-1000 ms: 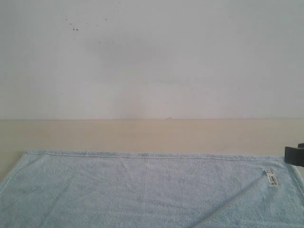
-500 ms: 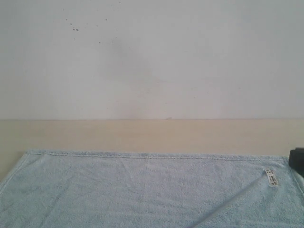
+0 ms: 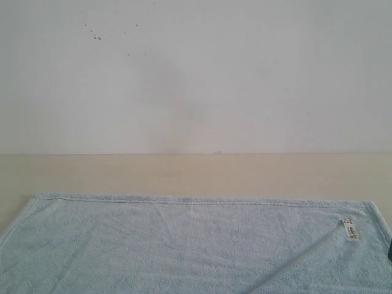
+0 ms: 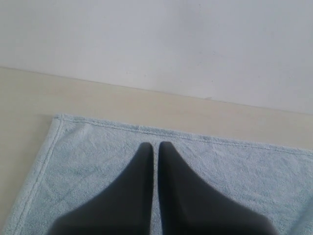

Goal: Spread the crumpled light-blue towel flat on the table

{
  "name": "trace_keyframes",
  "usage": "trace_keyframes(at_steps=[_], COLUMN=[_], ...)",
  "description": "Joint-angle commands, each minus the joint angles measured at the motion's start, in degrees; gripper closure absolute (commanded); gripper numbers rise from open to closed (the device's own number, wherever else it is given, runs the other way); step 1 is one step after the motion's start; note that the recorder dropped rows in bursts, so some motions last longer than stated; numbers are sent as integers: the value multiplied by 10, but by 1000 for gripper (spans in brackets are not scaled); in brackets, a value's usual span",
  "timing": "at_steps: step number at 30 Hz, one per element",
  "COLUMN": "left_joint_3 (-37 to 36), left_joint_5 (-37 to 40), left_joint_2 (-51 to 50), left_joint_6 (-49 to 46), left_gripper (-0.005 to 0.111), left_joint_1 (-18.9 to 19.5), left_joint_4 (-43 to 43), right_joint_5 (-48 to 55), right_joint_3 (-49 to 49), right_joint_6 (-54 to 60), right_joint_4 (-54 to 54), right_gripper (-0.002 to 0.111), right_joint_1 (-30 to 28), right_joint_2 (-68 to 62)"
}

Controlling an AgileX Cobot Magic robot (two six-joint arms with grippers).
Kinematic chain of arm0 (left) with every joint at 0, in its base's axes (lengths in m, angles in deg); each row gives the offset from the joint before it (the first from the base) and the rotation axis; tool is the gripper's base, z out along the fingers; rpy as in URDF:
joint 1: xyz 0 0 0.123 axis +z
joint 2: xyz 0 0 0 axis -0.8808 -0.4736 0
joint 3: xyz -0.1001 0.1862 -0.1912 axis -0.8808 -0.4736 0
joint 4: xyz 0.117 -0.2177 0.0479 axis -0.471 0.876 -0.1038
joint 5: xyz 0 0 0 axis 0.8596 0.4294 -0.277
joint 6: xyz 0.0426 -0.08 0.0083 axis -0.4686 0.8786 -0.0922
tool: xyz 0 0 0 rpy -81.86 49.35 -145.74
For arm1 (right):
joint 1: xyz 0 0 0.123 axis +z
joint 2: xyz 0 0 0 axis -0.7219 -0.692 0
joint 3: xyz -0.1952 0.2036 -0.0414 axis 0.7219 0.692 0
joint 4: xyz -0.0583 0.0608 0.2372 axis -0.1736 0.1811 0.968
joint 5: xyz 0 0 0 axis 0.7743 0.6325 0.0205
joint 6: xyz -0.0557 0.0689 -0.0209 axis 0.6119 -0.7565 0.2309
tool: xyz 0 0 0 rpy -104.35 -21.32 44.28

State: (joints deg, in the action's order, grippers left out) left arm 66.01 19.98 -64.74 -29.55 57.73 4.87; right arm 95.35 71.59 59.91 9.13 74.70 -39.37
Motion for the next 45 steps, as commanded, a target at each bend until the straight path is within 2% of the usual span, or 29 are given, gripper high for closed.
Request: trace_keyframes(at_steps=[1,33,40,45], left_joint_3=[-3,-3,-3,-3], left_joint_5=[1,1,1,1], left_joint_2=[4,4,4,4], left_joint_6=[-2,-2,-2,-2], left_gripper=[103,103,103,103], left_joint_1=[-5,-5,-5,-5], left_joint_4=[6,6,6,6], right_joint_5=[-1,-11,-13,-10], right_joint_3=[2,10,71,88], right_joint_6=[-10,-10,0,62], right_joint_4=[-1,1,-4,-5], right_gripper=[107,107,107,107], right_joint_1=[0,0,0,0], right_joint_2=[2,5,90,163])
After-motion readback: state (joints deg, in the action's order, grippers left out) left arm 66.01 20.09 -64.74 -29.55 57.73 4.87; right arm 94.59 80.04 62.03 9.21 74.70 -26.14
